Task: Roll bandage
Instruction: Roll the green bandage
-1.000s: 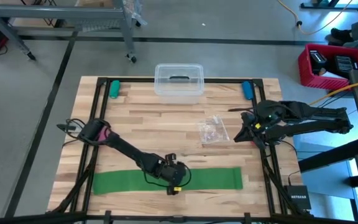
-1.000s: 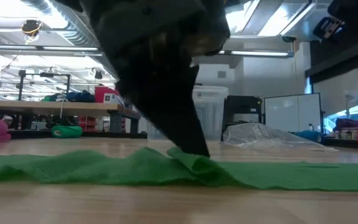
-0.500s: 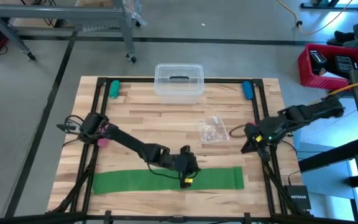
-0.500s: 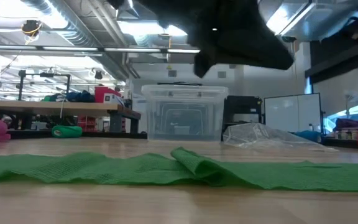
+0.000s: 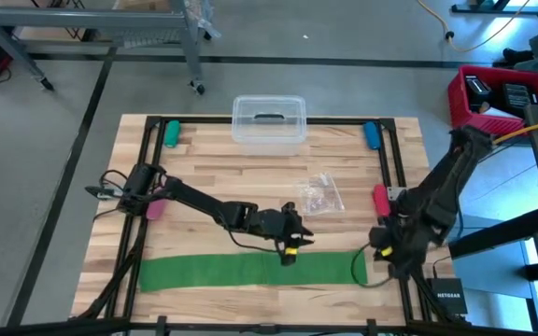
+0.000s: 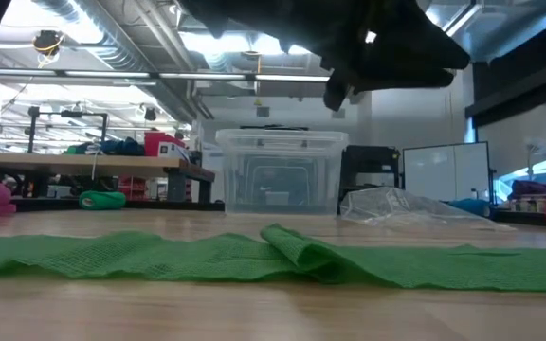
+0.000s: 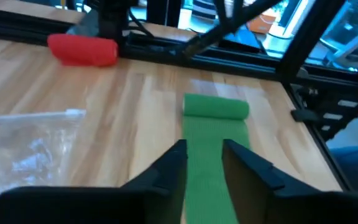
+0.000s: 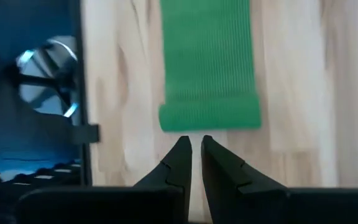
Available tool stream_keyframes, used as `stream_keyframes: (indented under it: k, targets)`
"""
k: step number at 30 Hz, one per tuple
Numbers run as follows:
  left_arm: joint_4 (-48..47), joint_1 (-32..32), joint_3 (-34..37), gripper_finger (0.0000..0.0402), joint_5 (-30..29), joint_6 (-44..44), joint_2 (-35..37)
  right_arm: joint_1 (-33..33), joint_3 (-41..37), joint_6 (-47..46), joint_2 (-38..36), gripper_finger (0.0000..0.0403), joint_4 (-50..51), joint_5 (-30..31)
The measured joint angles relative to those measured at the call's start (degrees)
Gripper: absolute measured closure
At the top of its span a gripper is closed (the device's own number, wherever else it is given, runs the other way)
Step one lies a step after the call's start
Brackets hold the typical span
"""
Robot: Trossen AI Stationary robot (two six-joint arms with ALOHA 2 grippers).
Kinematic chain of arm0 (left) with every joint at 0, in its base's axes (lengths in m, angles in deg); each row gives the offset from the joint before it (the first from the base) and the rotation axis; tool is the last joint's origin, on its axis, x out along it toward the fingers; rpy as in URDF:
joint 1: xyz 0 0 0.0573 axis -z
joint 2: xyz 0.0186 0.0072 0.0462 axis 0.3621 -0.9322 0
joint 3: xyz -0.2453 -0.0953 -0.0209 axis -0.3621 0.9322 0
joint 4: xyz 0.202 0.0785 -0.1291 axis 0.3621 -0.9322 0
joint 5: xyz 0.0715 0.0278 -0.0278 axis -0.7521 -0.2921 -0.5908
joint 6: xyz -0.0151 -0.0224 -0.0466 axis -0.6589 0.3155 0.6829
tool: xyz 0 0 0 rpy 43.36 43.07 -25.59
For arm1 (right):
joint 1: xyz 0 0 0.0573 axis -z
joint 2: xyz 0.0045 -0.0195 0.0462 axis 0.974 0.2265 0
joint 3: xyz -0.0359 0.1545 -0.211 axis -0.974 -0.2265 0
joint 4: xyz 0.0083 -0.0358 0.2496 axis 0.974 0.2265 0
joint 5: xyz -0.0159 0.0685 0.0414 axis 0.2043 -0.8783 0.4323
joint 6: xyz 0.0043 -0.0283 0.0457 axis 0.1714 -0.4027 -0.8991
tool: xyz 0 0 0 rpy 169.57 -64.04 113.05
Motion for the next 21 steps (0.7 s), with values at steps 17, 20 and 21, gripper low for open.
stream_keyframes:
  k: [17,20,21]
  targets:
    - [-0.2,-3.5,-20.6,0.026,6.4,-2.6,-17.4,-7.9,0.0,-18.1,18.9,0.0363,-5.0,0.7]
    - [0.1,-3.7,-24.8,0.026,8.1,-2.6,-21.7,-7.9,0.0,-18.1,22.3,0.036,-8.3,1.5]
    - [0.0,-3.7,-25.9,0.026,8.4,-2.5,-23.1,-7.9,0.0,-18.1,23.3,0.0355,-9.2,1.6]
